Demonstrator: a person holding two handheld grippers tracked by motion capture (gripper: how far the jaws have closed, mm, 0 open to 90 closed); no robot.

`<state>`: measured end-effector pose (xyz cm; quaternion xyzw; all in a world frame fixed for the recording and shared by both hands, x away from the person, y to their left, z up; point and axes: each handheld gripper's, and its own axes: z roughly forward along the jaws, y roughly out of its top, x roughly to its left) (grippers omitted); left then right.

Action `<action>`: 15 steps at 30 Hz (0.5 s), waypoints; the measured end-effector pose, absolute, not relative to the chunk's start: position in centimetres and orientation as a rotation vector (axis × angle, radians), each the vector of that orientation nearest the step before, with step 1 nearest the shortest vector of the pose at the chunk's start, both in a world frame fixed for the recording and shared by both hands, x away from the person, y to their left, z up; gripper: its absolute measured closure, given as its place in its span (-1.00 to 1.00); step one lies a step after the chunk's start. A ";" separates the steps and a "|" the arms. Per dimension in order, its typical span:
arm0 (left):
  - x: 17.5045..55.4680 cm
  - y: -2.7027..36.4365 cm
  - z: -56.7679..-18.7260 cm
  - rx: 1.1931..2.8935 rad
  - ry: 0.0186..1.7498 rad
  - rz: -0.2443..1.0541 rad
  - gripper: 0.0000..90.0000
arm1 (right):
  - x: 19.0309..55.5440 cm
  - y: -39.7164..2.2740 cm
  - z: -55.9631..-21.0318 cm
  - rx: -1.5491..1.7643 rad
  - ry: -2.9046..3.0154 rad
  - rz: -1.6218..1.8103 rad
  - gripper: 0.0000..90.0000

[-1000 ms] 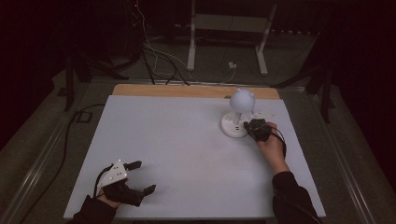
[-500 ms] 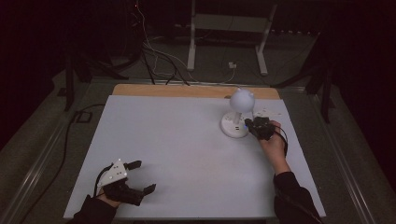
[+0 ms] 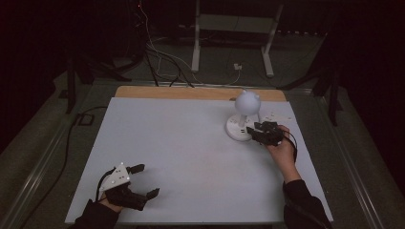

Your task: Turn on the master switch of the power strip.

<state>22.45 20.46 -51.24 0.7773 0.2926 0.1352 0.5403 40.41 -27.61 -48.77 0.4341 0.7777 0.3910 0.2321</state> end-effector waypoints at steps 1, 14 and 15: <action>22.4 20.5 -51.2 1.846 0.696 0.322 -1.00 | 40.3 -27.6 -48.8 1.197 2.139 1.086 -0.06; 22.4 20.5 -51.2 1.845 0.694 0.321 -1.00 | 38.8 -27.8 -47.9 1.171 2.279 1.268 -1.00; 22.5 20.5 -51.2 1.845 0.693 0.321 -1.00 | 38.6 -27.8 -47.8 1.164 2.284 1.269 -1.00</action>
